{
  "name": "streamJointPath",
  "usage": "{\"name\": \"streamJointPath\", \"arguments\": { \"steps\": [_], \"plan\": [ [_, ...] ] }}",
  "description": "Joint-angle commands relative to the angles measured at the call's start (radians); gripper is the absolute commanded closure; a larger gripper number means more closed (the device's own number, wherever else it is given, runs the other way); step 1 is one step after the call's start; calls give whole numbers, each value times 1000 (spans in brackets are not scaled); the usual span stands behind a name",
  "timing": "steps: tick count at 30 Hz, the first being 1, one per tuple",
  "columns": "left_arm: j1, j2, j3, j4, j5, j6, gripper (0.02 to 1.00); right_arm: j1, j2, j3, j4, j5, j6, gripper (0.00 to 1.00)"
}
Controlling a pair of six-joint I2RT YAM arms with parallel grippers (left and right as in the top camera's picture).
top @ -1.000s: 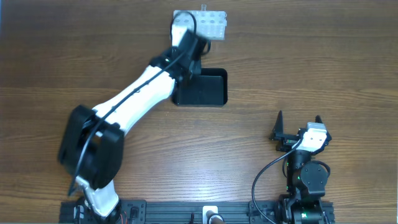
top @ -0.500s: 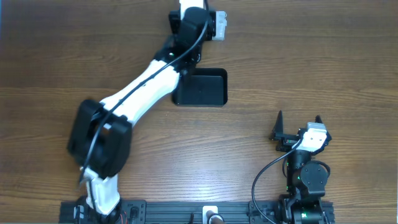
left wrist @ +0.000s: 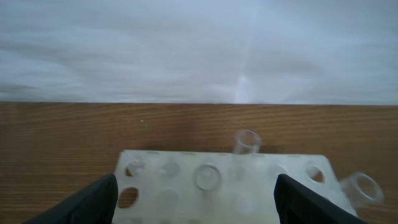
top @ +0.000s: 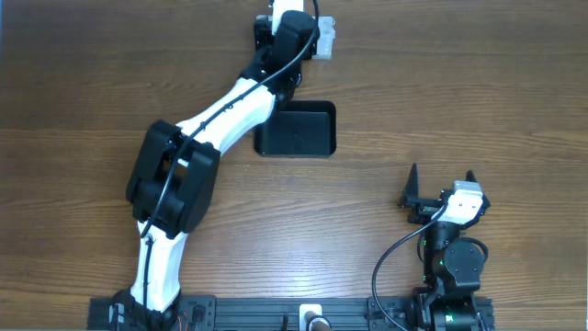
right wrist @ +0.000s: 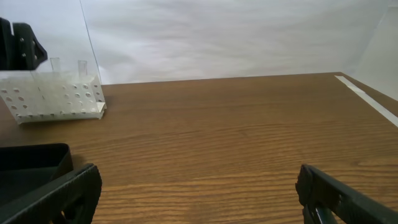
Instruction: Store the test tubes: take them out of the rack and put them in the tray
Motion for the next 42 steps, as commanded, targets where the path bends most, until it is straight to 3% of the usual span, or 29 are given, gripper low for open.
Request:
{"name": "streamJointPath", "arguments": {
  "steps": [1,20,30,42],
  "plan": [
    [18,45,41,0,1,11,220,-7,-8,-6,-4,-5,-5,9],
    [31,151,137,27,27,11,255,-7,-8,-6,-4,-5,-5,9],
    [34,174,139,35,27,11,360,-7,-8,-6,-4,-5,-5,7],
    [35,189,143,49,42,11,555,-7,-8,-6,-4,-5,-5,7]
  ]
}}
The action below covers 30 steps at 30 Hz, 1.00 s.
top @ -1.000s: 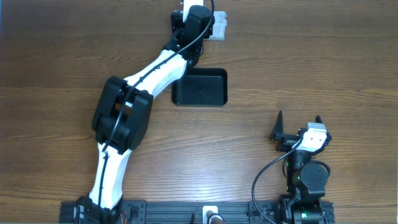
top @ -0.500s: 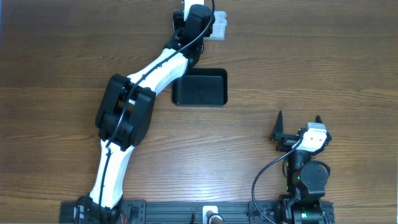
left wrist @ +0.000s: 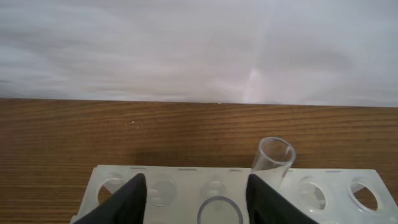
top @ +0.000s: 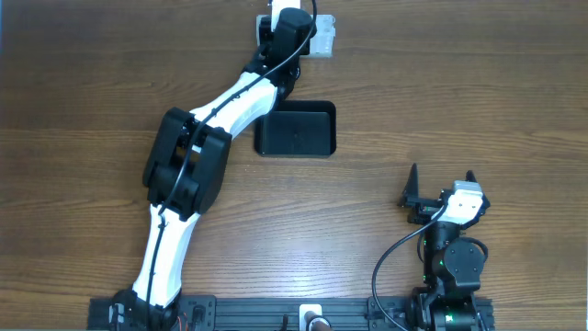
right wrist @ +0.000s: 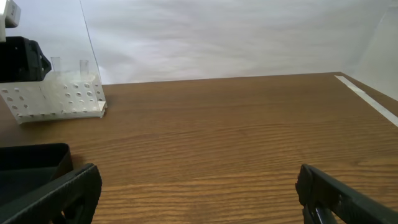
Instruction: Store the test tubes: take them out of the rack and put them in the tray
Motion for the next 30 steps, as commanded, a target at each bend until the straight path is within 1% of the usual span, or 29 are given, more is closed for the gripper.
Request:
{"name": "streamJointPath", "arguments": {
  "steps": [1,10,12,21,30],
  "plan": [
    [8,35,30,3,18,8,588,-7,-8,-6,-4,-5,-4,7],
    [8,35,30,7,18,8,787,-7,-8,-6,-4,-5,-4,9],
    [8,35,30,9,18,8,816,-7,-8,-6,-4,-5,-4,7],
    [8,35,30,14,19,8,888,-7,-8,-6,-4,-5,-4,7],
    [8,23,30,27,27,8,908,-7,-8,-6,-4,-5,-4,7]
  ]
}}
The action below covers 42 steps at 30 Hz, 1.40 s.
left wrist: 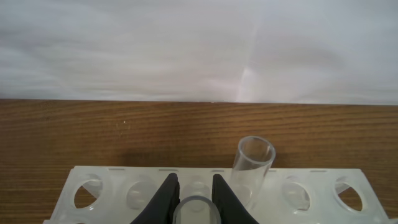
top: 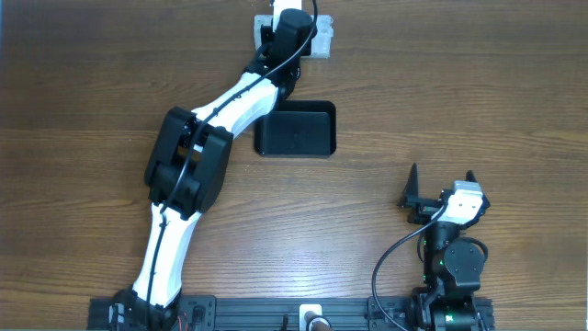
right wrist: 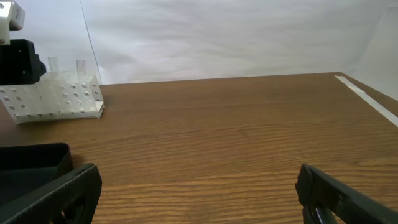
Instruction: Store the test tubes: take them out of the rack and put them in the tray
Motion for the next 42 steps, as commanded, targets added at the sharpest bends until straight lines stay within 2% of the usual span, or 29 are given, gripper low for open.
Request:
{"name": "streamJointPath", "arguments": {
  "steps": [1,13,21,23,31,34,42],
  "plan": [
    [8,2,24,11,10,8,912,-7,-8,-6,-4,-5,-5,9],
    [6,-229,24,-6,10,60,923,-7,-8,-6,-4,-5,-5,9],
    [-3,-388,24,-212,39,58,943,-7,-8,-6,-4,-5,-5,7],
    [-11,-410,24,-306,64,24,947,-7,-8,-6,-4,-5,-5,9],
    [-56,-412,-5,-806,101,-312,976,-7,-8,-6,-4,-5,-5,9],
    [-87,-402,-66,-859,126,-370,976,-7,-8,-6,-4,-5,-5,9],
    [-135,-400,-141,-882,130,-368,978,-7,-8,-6,-4,-5,-5,7]
  ]
}}
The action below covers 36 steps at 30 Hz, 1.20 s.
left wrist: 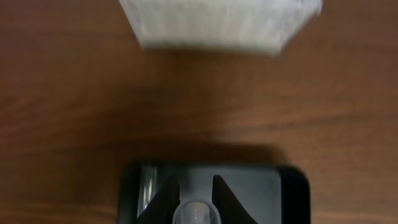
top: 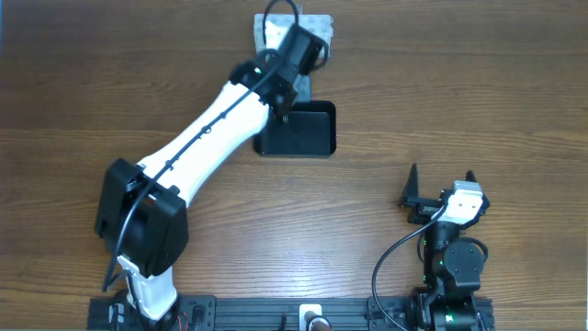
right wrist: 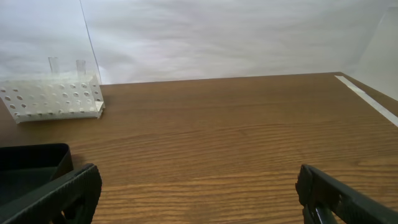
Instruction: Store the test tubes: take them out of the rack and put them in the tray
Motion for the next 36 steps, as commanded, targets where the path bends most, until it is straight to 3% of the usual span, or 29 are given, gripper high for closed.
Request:
{"name": "streamJointPath", "arguments": {
  "steps": [1,10,29,36],
  "plan": [
    [-21,11,-30,-29,14,-35,980,-7,-8,-6,-4,-5,-5,7],
    [-18,59,-50,-53,-43,-27,978,-7,-8,-6,-4,-5,-5,7],
    [18,180,-50,-36,-35,-26,978,-7,-8,-6,-4,-5,-5,7],
    [19,183,-50,-33,-35,-26,912,-7,-8,-6,-4,-5,-5,9]
  ]
}}
